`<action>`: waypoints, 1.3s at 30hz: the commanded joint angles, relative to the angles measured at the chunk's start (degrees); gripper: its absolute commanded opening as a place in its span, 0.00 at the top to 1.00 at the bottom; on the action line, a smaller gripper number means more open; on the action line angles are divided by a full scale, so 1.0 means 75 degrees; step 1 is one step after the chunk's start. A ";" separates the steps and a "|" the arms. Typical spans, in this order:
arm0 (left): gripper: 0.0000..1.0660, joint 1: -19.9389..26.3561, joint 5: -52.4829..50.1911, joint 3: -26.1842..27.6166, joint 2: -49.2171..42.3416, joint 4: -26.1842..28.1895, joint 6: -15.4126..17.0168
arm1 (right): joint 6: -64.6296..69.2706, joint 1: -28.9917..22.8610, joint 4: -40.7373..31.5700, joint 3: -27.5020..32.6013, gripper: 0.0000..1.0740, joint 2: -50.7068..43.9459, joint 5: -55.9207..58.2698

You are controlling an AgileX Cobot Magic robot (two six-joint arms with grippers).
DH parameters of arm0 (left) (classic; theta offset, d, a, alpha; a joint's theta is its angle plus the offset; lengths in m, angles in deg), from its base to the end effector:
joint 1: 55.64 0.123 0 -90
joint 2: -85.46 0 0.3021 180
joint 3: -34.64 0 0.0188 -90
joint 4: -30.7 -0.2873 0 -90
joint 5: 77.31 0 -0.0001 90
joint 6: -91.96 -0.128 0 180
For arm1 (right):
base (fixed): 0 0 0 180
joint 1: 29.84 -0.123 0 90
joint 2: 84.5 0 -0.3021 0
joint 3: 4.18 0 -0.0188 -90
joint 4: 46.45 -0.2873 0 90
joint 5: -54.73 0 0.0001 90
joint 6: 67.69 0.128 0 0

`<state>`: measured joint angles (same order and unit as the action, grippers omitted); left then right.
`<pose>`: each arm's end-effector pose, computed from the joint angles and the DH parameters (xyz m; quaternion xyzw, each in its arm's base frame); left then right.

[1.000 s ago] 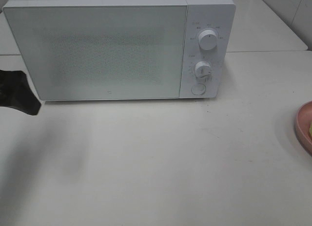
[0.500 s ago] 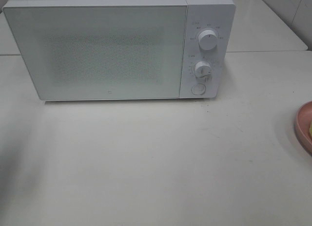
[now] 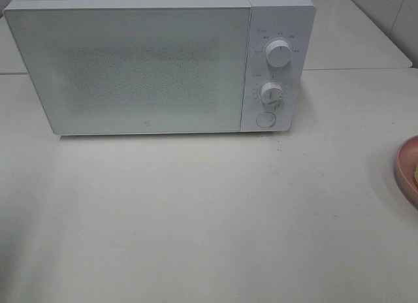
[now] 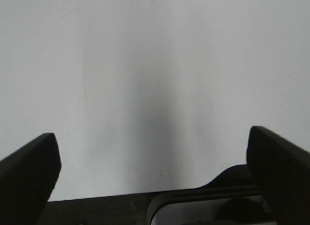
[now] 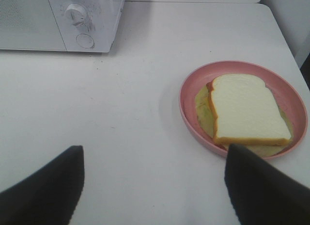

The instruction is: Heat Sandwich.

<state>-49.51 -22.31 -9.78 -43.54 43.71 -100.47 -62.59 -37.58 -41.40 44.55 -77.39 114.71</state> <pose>0.1626 -0.0063 0.2407 0.0137 0.9613 -0.0640 0.2675 0.0433 -0.0040 0.2818 -0.0179 0.8462 0.0156 0.5323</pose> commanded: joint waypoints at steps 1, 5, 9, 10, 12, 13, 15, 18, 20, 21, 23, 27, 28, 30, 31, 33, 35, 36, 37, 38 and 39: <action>0.05 -0.0008 0.0191 -0.0451 -0.1077 0.0000 0.0069 | -0.0031 0.0053 0.0046 0.0000 0.29 -0.0206 -0.0076; 0.05 -0.0008 0.0588 -0.0611 -0.1948 -0.0199 0.0191 | -0.0031 0.0053 0.0046 0.0000 0.29 -0.0206 -0.0076; 0.05 -0.0008 0.0573 -0.0626 -0.2498 -0.0474 0.0413 | -0.0038 0.0053 0.0046 0.0000 0.29 -0.0206 -0.0076; 0.05 -0.0008 0.0565 -0.0626 -0.2811 -0.0634 0.0489 | -0.0038 0.0053 0.0046 0.0000 0.29 -0.0206 -0.0076; 0.05 -0.0008 0.0565 -0.0626 -0.2964 -0.0688 0.0550 | -0.0038 0.0053 0.0046 0.0000 0.29 -0.0206 -0.0076; 0.05 -0.0008 0.0558 -0.0626 -0.3117 -0.0710 0.0558 | -0.0038 0.0053 0.0046 0.0000 0.29 -0.0206 -0.0076; 0.05 -0.0008 0.0558 -0.0626 -0.3522 -0.0718 0.0542 | -0.0038 0.0053 0.0046 0.0000 0.29 -0.0206 -0.0076; 0.05 -0.0008 0.0558 -0.0626 -0.3804 -0.0718 0.0542 | -0.0038 0.0053 0.0046 0.0000 0.29 -0.0206 -0.0076; 0.05 -0.0008 0.0558 -0.0626 -0.4324 -0.0710 0.0542 | -0.0038 0.0053 0.0046 0.0000 0.29 -0.0206 -0.0076; 0.05 -0.0008 0.0558 -0.0626 -0.4530 -0.0688 0.0542 | -0.0038 0.0053 0.0046 0.0000 0.29 -0.0206 -0.0076; 0.05 -0.0008 0.0558 -0.0626 -0.4714 -0.0657 0.0542 | -0.0038 0.0053 0.0046 0.0000 0.29 -0.0206 -0.0076; 0.05 -0.0008 0.0558 -0.0626 -0.5592 -0.0649 0.0542 | -0.0031 0.0053 0.0046 0.0000 0.29 -0.0206 -0.0076; 0.05 -0.0008 0.0558 -0.0626 -0.5966 -0.0649 0.0542 | -0.0031 0.0053 0.0046 0.0000 0.29 -0.0206 -0.0076; 0.05 -0.0008 0.0542 -0.0619 -0.6066 -0.0649 0.0542 | -0.0031 0.0053 0.0046 0.0000 0.29 -0.0206 -0.0076; 0.05 -0.0008 0.0542 -0.0619 -0.6028 -0.0619 0.0542 | -0.0038 0.0053 0.0046 0.0000 0.29 -0.0206 -0.0076; 0.05 -0.0008 0.0542 -0.0619 -0.6066 -0.0634 0.0542 | -0.0031 0.0053 0.0046 0.0000 0.29 -0.0199 -0.0076; 0.05 -0.0008 0.0542 -0.0619 -0.6066 -0.0657 0.0542 | -0.0031 0.0053 0.0046 0.0000 0.29 -0.0199 -0.0076; 0.05 -0.0008 0.0542 -0.0619 -0.6066 -0.0657 0.0542 | -0.0031 0.0053 0.0046 0.0000 0.29 -0.0199 -0.0076; 0.05 -0.0008 0.0542 -0.0619 -0.6066 -0.0657 0.0542 | -0.0031 0.0053 0.0046 0.0000 0.29 -0.0199 -0.0076; 0.05 -0.0008 0.0550 -0.0619 -0.6058 -0.0657 0.0542 | -0.0031 0.0053 0.0046 0.0000 0.29 -0.0199 -0.0076; 0.05 -0.0008 0.0550 -0.0619 -0.6058 -0.0657 0.0542 | -0.0031 0.0053 0.0046 0.0000 0.29 -0.0199 -0.0076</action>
<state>-49.51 -17.90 -14.31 -87.37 38.44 -96.86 -62.59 -37.58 -41.40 44.55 -77.39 114.71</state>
